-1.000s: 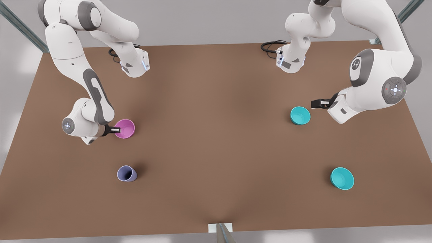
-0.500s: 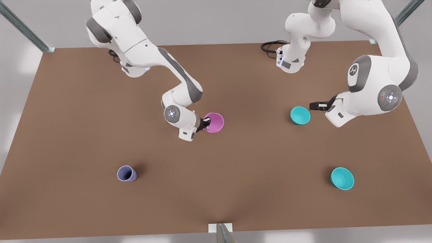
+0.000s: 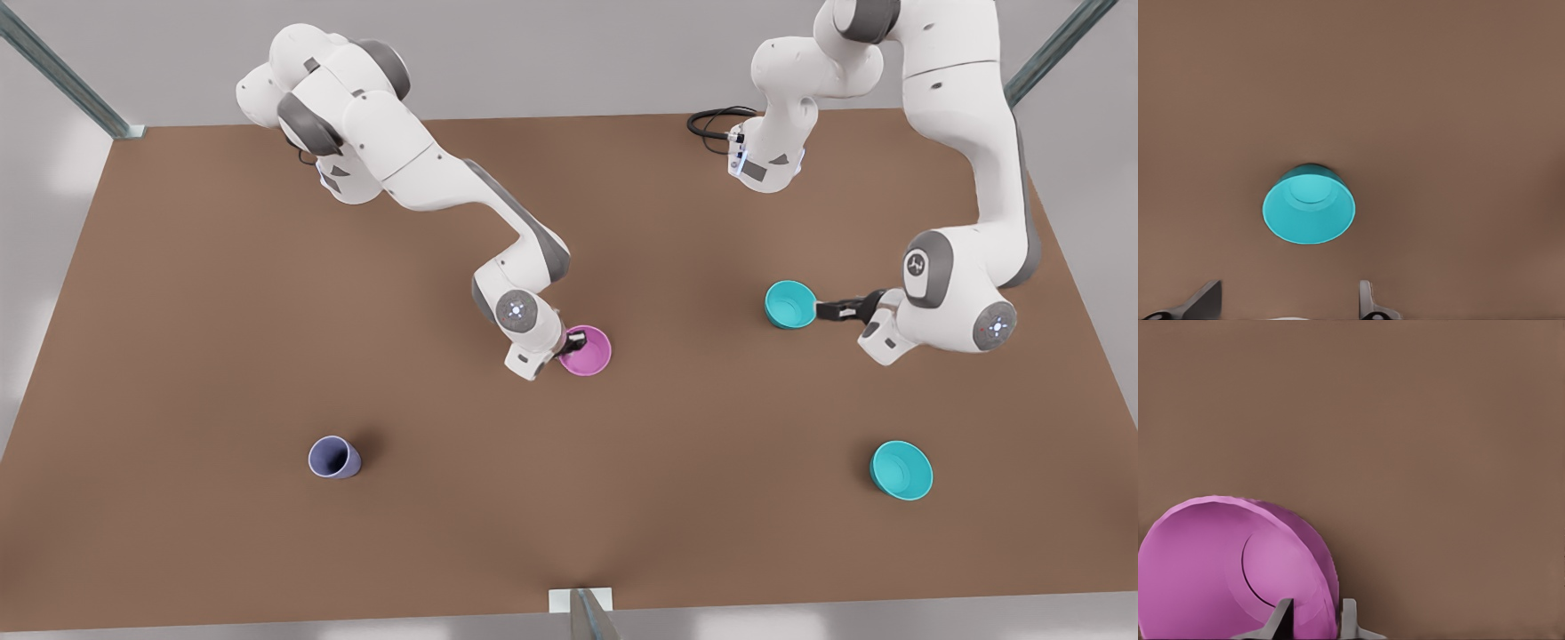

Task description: Stack the blue bowl on the pink bowl

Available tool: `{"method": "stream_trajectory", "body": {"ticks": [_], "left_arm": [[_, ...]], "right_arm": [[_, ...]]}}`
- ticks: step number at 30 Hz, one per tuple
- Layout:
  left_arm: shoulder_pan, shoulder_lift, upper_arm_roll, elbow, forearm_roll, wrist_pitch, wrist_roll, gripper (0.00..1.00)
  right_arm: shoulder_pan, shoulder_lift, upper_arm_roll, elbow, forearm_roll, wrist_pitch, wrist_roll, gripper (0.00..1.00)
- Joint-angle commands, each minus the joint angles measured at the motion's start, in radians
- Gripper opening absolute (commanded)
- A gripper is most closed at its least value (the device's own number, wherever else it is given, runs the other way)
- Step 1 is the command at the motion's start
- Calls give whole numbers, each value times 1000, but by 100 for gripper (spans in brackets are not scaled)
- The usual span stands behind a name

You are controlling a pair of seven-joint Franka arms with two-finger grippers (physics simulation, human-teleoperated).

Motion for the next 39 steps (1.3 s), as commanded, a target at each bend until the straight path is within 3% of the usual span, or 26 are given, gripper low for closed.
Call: {"method": "stream_trajectory", "body": {"ticks": [1, 7, 10, 12, 15, 17, 19, 20, 25, 29, 31, 33, 39], "left_arm": [[0, -1, 24, -78, -8, 228, 517, 100], [-1, 17, 28, -202, -48, 339, 678, 100], [-7, 46, 28, -261, -70, 437, 684, 100], [-7, 75, 28, -262, -71, 475, 684, 100], [-7, 104, 28, -262, -77, 477, 684, 97], [-7, 115, 28, -261, -108, 478, 684, 65], [-7, 138, 26, -261, -110, 492, 684, 44], [-7, 138, 26, -261, -146, 492, 684, 23], [-26, 111, 24, -239, -166, 472, 632, 21], [-174, -26, 24, -106, -166, 328, 283, 21], [-222, 15, -44, 49, -165, 328, 132, 21], [-322, 161, -83, 301, -160, 328, -161, 21], [-515, 252, -86, 359, -166, 337, -393, 21]], "right_arm": [[-1, -1, 0, 3, 0, 5, 334, 100], [-61, -47, 0, 21, -5, -159, 260, 100], [-145, -102, -1, 18, -7, -355, 52, 100], [-171, -141, -4, 9, -166, -447, -10, 100], [-366, -259, -4, -14, -217, -667, -347, 100], [-510, -398, -6, -17, -235, -800, -498, 100], [-509, -627, -1, -25, -310, -970, -478, 100], [-510, -714, -4, -31, -326, -1029, -456, 100], [-512, -764, -44, -32, -310, -1093, -366, 100], [-515, -757, -76, -22, -300, -1078, -380, 100], [-515, -761, -73, -17, -335, -1082, -386, 100], [-513, -761, -75, 11, -396, -1073, -406, 100], [-515, -764, -76, 3, -370, -1061, -413, 100]]}}
